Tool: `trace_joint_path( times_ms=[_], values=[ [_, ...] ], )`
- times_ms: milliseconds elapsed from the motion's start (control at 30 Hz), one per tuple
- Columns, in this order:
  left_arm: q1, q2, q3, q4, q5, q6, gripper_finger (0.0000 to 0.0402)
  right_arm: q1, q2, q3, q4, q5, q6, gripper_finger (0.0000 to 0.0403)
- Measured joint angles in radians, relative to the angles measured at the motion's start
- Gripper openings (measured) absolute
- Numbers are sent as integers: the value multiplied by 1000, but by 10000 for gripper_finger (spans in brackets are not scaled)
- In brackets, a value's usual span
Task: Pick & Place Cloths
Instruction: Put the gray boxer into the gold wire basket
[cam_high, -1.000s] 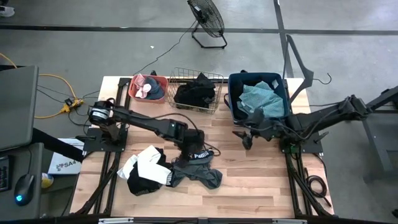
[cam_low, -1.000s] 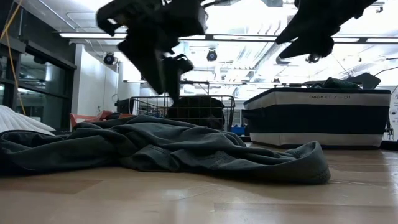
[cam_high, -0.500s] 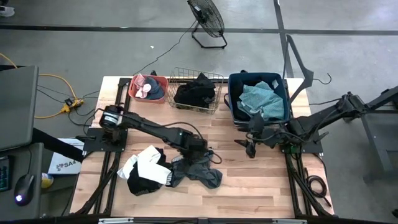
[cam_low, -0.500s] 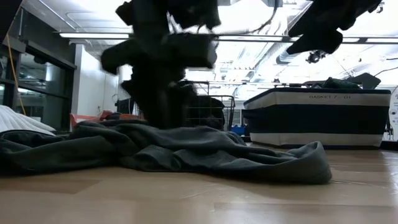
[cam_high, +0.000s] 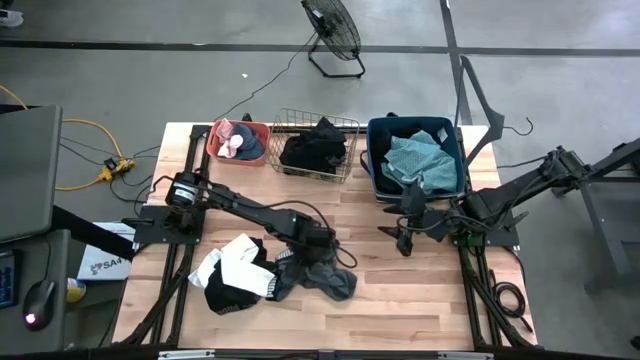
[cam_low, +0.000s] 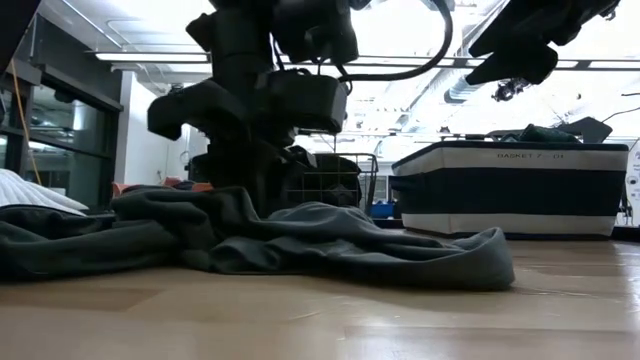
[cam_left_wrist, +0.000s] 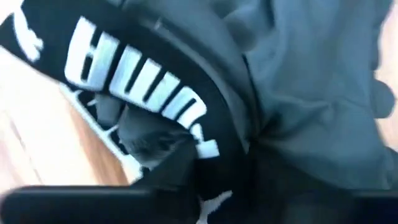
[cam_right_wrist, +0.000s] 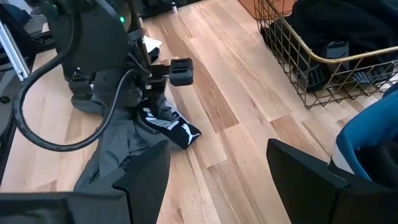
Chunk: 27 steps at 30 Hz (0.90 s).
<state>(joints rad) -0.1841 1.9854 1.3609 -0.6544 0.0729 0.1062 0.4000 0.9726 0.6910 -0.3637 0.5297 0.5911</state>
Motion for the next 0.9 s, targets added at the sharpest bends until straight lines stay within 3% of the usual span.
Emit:
trace_joint_path(
  times_ms=[100,133,333,500,733,900],
  values=[
    [0,0,1,-3,19,32,27,0,0,0,0,0,0,259],
    [1,-4,1,-5,22,38,18,0,0,0,0,0,1,259],
    [0,-36,73,-106,6,37,7,0,0,0,-2,0,15,259],
    [-7,-96,207,-254,-78,20,7,0,0,0,-4,0,15,259],
    [-35,-134,454,-512,-322,18,6,0,0,0,-10,4,15,259],
    [-54,-133,626,-620,-624,-7,6,0,0,0,-15,4,15,259]
  ],
)
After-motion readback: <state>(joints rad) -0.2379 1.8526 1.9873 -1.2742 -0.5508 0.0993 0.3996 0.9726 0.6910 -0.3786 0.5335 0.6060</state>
